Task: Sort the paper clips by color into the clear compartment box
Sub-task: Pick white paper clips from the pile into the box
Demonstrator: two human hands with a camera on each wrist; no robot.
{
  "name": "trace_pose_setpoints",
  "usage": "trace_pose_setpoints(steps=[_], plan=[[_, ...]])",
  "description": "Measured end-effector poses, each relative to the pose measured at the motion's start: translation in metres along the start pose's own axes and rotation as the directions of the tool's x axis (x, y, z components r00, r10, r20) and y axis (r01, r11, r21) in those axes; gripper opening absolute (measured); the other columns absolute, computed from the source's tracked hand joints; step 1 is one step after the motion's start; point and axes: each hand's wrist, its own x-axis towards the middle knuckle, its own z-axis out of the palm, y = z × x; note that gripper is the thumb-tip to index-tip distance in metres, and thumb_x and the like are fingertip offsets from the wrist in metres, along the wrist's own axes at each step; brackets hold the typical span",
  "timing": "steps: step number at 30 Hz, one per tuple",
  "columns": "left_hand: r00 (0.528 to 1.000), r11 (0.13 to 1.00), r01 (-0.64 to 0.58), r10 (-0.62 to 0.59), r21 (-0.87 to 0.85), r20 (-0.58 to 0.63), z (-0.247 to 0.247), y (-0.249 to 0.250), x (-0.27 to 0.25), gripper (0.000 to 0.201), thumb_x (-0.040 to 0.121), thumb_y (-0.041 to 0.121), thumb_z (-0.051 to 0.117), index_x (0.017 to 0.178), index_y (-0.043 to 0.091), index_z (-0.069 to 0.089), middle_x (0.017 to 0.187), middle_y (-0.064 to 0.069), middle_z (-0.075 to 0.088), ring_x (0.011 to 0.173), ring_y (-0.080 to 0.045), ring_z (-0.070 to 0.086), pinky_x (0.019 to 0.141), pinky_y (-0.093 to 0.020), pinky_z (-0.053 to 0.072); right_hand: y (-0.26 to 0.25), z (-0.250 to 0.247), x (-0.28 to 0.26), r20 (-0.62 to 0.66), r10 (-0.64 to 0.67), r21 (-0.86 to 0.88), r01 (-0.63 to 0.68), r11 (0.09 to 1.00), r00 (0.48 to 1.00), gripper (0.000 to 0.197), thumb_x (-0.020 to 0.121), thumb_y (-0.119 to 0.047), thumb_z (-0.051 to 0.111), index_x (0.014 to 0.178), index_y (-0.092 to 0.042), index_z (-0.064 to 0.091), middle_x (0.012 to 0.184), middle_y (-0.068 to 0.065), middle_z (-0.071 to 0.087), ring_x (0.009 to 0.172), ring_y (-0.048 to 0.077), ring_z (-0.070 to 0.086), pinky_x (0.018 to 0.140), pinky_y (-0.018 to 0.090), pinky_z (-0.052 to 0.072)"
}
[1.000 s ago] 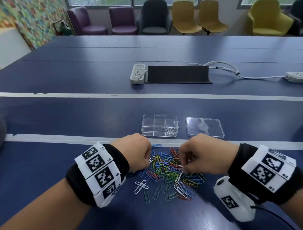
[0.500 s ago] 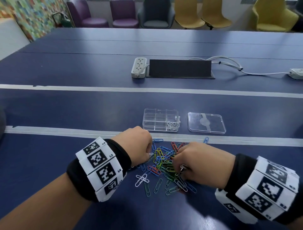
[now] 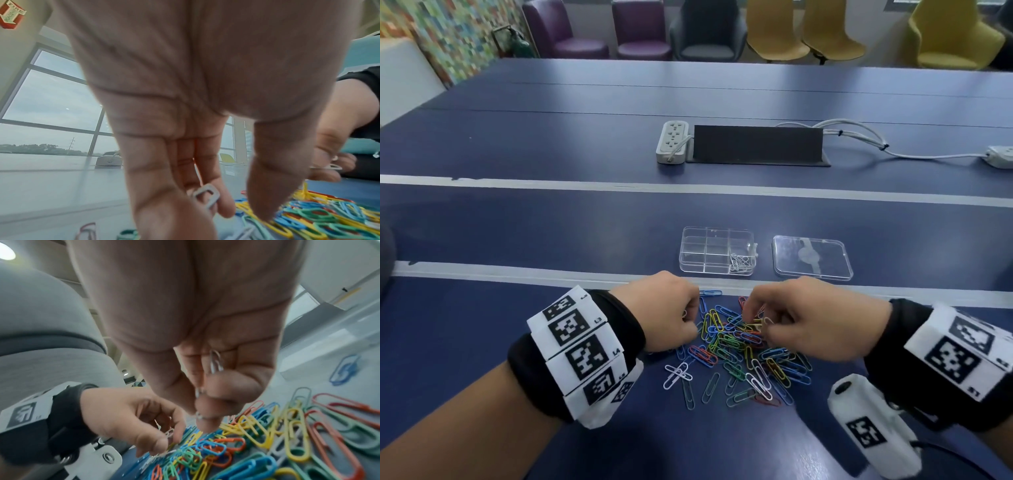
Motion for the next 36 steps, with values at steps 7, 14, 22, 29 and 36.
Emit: trace_pose_setpoints(steps=[7, 14, 22, 29, 36], plan=[[0.999, 0.997, 0.032, -0.033, 0.072, 0.013, -0.002, -0.001, 0.005, 0.009, 0.084, 0.02, 0.061, 0.087, 0.02, 0.069, 0.091, 0.0, 0.066, 0.078, -0.016, 0.054, 0.066, -0.022, 0.041, 0.005, 0.001, -0.003, 0.1, 0.072, 0.113, -0.083, 0.99, 0.992, 0.014, 0.084, -0.022, 0.052, 0.083, -0.032, 0.063, 0.061, -0.005, 0.06, 0.051, 0.002, 0.053, 0.058, 0.017, 0.044], [1.0, 1.0, 0.011, -0.011, 0.011, 0.023, -0.004, 0.002, 0.004, 0.014, 0.086, 0.02, 0.056, 0.093, 0.023, 0.067, 0.081, 0.008, 0.053, 0.085, -0.018, 0.059, 0.069, -0.024, 0.045, -0.013, 0.02, -0.009, 0.031, 0.039, -0.235, -0.03, 0.972, 0.999, 0.027, 0.077, -0.041, 0.065, 0.081, -0.015, 0.069, 0.081, 0.001, 0.067, 0.081, 0.019, 0.06, 0.076, 0.029, 0.05], [0.988, 0.987, -0.11, 0.096, -0.117, -0.117, -0.018, 0.01, 0.014, 0.021, 0.086, 0.01, 0.051, 0.099, 0.021, 0.063, 0.079, 0.007, 0.062, 0.066, -0.008, 0.052, 0.068, -0.018, 0.039, -0.018, 0.021, -0.006, 0.072, 0.065, -0.261, -0.044, 0.964, 0.995, 0.024, 0.078, -0.027, 0.056, 0.082, -0.01, 0.071, 0.084, 0.013, 0.07, 0.081, 0.029, 0.062, 0.074, 0.031, 0.054], [0.955, 0.982, -0.107, 0.059, -0.153, -0.291, -0.034, 0.027, 0.056, 0.022, 0.084, 0.007, 0.055, 0.098, 0.015, 0.07, 0.095, -0.002, 0.069, 0.094, -0.018, 0.062, 0.078, -0.02, 0.041, -0.012, -0.023, 0.009, -0.01, 0.186, -0.051, -0.187, 0.981, 0.982, 0.013, 0.075, -0.03, 0.063, 0.075, -0.019, 0.069, 0.066, -0.001, 0.068, 0.062, 0.013, 0.061, 0.064, 0.026, 0.053], [0.951, 0.982, -0.076, 0.02, -0.17, -0.307, -0.037, 0.039, 0.081, 0.033, 0.083, 0.002, 0.054, 0.106, 0.018, 0.072, 0.107, -0.006, 0.071, 0.102, -0.022, 0.064, 0.092, -0.029, 0.049, 0.012, -0.046, 0.047, -0.145, 0.322, 0.145, -0.302, 0.942, 0.936, 0.018, 0.071, -0.007, 0.058, 0.067, -0.017, 0.072, 0.058, 0.001, 0.068, 0.05, 0.009, 0.059, 0.072, 0.034, 0.06]])
